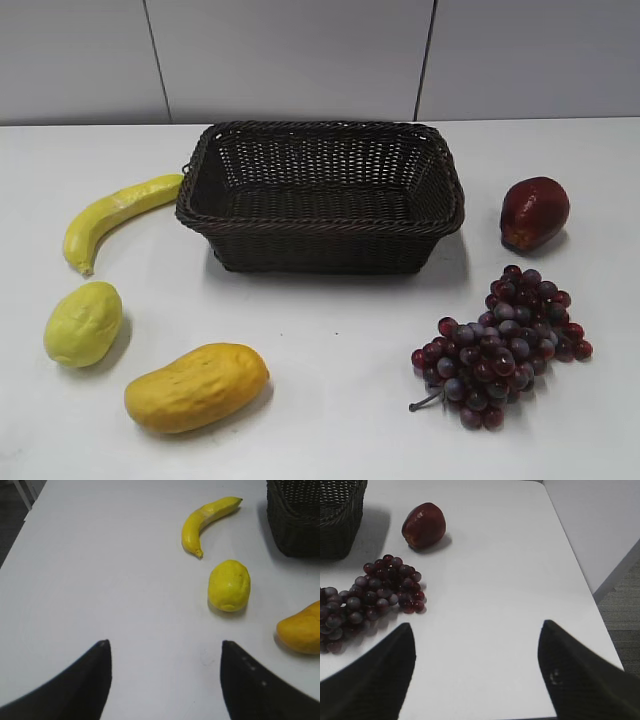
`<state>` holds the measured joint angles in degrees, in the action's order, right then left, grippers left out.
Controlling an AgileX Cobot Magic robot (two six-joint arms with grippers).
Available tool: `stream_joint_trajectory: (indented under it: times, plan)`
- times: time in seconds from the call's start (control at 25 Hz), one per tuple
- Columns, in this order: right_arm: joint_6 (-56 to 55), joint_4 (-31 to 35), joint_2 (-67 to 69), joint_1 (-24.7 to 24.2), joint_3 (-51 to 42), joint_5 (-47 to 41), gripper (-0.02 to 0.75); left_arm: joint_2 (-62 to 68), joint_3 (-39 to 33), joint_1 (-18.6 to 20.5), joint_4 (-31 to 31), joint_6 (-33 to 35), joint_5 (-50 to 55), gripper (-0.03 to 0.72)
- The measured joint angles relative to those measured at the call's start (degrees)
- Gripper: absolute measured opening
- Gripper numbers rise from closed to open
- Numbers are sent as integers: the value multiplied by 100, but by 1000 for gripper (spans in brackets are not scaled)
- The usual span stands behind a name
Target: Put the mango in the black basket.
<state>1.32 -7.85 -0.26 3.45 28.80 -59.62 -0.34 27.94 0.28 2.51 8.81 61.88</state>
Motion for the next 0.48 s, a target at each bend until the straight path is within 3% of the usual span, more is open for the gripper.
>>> stream_joint_trajectory:
  times: [0.48]
  plan:
    - [0, 0, 0, 0, 0, 0, 587, 0, 0, 0, 0, 0, 0, 481]
